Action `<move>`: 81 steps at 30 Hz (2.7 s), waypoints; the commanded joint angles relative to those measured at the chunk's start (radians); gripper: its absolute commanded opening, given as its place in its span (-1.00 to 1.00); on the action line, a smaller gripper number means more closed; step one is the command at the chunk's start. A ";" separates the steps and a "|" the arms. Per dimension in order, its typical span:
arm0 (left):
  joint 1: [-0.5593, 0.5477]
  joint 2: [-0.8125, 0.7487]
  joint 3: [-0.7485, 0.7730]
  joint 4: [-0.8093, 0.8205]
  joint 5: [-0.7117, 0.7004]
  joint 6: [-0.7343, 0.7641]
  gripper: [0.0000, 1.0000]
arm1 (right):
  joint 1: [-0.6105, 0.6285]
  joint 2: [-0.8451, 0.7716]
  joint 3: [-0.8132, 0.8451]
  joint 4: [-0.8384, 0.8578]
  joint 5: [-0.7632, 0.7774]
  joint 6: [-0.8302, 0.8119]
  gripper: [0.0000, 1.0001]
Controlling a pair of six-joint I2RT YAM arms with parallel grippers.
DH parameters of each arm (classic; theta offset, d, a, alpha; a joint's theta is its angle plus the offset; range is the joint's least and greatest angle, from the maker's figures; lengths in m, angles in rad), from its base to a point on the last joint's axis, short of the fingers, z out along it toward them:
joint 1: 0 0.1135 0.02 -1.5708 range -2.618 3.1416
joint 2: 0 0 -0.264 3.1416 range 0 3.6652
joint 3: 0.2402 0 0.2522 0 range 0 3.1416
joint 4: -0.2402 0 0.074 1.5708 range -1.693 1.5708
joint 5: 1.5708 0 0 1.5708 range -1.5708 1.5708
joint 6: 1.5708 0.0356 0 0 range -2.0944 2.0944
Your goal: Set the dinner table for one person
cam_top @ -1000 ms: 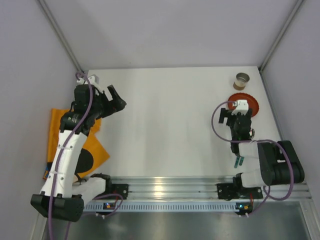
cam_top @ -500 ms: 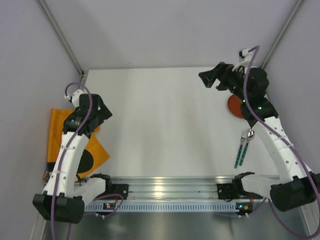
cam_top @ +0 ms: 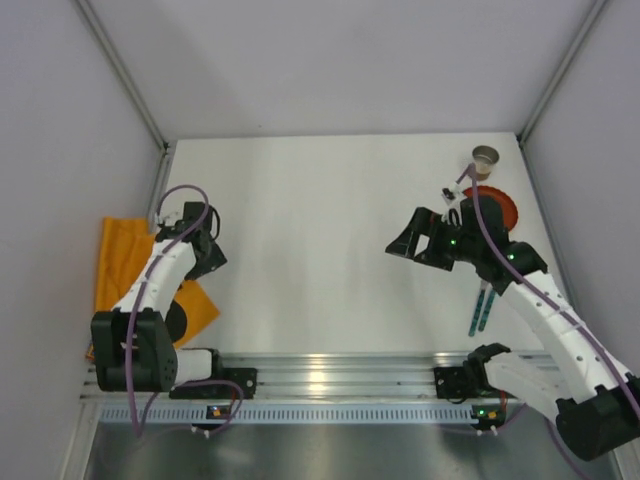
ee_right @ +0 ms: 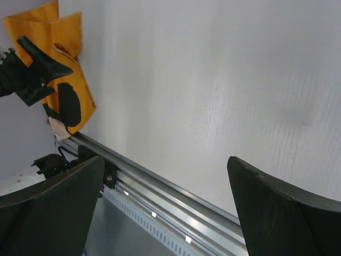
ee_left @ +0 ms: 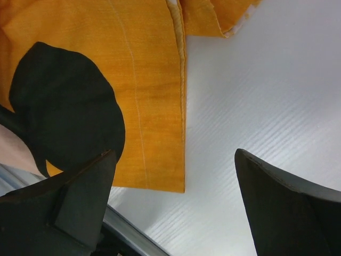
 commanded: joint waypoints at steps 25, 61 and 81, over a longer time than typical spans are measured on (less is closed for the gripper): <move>0.385 0.562 0.062 0.350 0.175 0.120 0.41 | 0.005 -0.092 0.102 -0.300 -0.001 -0.088 0.99; -0.655 1.002 1.077 -0.047 0.383 -0.234 -1.00 | 0.005 -0.253 0.030 -0.314 0.135 -0.024 0.99; -0.735 0.957 1.210 0.579 0.996 -0.466 0.97 | 0.002 -0.252 0.018 -0.305 0.171 -0.004 1.00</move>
